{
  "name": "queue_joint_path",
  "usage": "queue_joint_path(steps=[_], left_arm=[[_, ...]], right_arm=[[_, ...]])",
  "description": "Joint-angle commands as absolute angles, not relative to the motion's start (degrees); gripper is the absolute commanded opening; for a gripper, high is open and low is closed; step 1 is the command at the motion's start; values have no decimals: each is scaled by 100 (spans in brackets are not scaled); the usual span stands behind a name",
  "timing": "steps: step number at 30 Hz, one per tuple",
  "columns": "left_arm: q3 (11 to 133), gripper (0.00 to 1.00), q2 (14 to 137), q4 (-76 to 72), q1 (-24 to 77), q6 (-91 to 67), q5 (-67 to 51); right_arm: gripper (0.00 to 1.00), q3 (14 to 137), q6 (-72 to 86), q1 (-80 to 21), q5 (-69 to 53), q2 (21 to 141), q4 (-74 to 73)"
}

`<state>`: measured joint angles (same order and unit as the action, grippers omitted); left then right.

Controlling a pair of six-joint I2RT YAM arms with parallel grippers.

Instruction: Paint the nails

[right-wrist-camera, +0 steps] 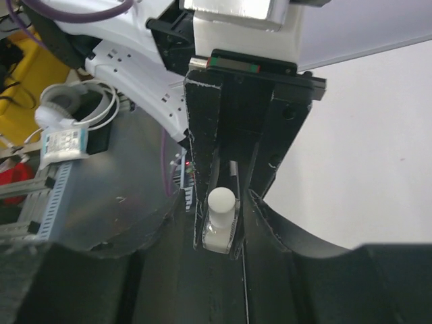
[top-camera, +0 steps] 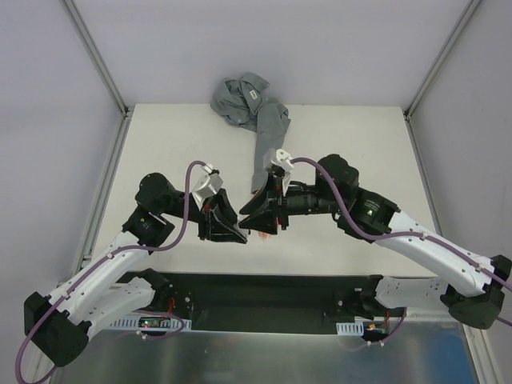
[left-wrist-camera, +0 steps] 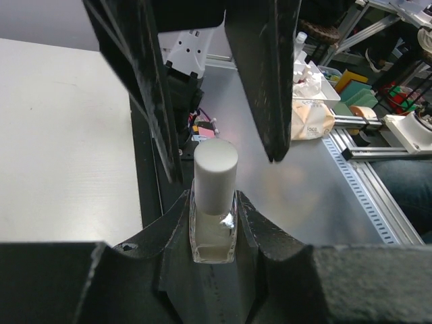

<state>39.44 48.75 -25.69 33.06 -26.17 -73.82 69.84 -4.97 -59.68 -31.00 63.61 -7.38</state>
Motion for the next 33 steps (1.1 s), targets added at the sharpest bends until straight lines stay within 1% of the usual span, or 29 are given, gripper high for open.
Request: queue_joint_path(steps=[1, 3, 5, 6, 9, 12, 16, 18, 19, 20, 21, 22, 23, 25, 26, 29, 31, 32, 33], left_arm=[[4043, 0, 4825, -2979, 3366, -2619, -7725], [4043, 0, 4817, -2988, 3366, -2610, -7734], [4034, 0, 4799, -2979, 3366, -2610, -7726], [4034, 0, 4799, -2988, 3366, -2610, -7726], [4043, 0, 4772, -2988, 3366, -2602, -7656], [4069, 0, 4685, -2752, 3305, -2375, -7253], [4201, 0, 4474, -1647, 3059, -1785, -6102], [4193, 0, 4404, -1486, 2858, -1697, -5331], [4184, 0, 4351, -1433, 2796, -1696, -5100], [4175, 0, 4324, -1354, 2725, -1705, -4889], [4131, 0, 4316, -1336, 2612, -1766, -4513], [4122, 0, 4289, -1327, 2549, -1801, -4422], [4113, 0, 4306, -1318, 2514, -1810, -4377], [4131, 0, 4315, -1310, 2487, -1793, -4412], [4131, 0, 4342, -1318, 2487, -1793, -4456], [4131, 0, 4421, -1327, 2487, -1802, -4614], [4140, 0, 4473, -1345, 2496, -1810, -4754], [4131, 0, 4508, -1353, 2496, -1837, -4894], [4140, 0, 4526, -1371, 2496, -1846, -4991]], right_arm=[[41, 7260, -290, -5924, -4095, 6626, -194], [40, 7234, -255, -5915, -4166, 6715, -106], [35, 7225, -220, -5906, -4210, 6759, -36], [25, 7216, -211, -5915, -4201, 6767, -26], [10, 7198, -185, -5906, -4140, 6759, -26], [1, 7058, -158, -5915, -3894, 6654, -26], [1, 6689, -158, -6081, -3088, 6390, -35], [0, 6504, -237, -6327, -1781, 6258, -166], [1, 6521, -281, -6815, -966, 6223, -324], [1, 6565, -299, -7160, 1261, 6257, -673], [1, 6861, -186, -7546, 2579, 6345, -946], [1, 7038, 424, -8159, 3645, 6642, -1289], [0, 7188, 639, -8374, 4700, 6766, -1631], [1, 7636, 991, -8778, 5263, 7082, -1984], [1, 7759, 1002, -8824, 5326, 7345, -2030], [1, 8033, 1020, -8824, 5178, 7471, -2162], [14, 8051, 845, -8815, 4993, 7392, -2075], [29, 8033, 522, -8807, 4688, 7331, -2013], [35, 8033, 336, -8789, 4511, 7182, -1960]])
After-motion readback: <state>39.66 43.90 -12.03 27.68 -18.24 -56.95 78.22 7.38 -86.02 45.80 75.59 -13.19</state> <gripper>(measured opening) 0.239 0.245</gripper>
